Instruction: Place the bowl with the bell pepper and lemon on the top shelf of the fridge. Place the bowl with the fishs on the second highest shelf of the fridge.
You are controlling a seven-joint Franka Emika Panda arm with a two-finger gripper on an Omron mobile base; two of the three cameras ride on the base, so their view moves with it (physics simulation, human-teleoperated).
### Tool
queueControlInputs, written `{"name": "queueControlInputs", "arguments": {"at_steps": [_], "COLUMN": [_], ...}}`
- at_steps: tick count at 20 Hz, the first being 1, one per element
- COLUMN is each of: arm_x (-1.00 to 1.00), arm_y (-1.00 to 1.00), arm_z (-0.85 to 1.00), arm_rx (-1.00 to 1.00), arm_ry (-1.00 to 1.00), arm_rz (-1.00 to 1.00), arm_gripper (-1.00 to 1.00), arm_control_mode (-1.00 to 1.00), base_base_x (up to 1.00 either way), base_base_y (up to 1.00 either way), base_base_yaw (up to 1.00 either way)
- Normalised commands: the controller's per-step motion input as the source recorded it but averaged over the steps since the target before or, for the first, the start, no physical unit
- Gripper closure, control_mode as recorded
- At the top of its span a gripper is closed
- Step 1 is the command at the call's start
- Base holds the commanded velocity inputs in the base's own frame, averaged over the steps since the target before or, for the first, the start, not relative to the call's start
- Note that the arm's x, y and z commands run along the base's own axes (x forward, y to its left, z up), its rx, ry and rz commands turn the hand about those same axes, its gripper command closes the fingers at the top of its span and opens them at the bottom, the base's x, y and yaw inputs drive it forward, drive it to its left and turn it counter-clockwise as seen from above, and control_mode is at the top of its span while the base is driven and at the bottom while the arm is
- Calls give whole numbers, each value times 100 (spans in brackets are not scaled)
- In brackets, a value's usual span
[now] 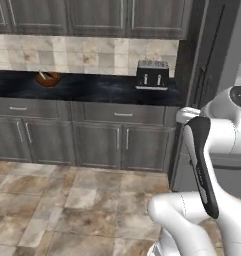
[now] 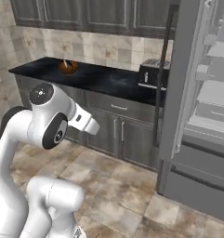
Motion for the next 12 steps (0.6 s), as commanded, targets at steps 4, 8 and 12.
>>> {"name": "queueControlInputs", "arguments": {"at_steps": [4, 8, 12], "arm_x": [0, 0, 0], "arm_y": [0, 0, 0], "arm_z": [0, 0, 0], "arm_rx": [0, 0, 0], "arm_ry": [0, 0, 0], "arm_rz": [0, 0, 0], "arm_gripper": [-100, -100, -100], "arm_control_mode": [100, 100, 100], "base_base_x": [100, 100, 100], "base_base_y": [100, 100, 100], "base_base_yaw": [0, -5, -8]}}
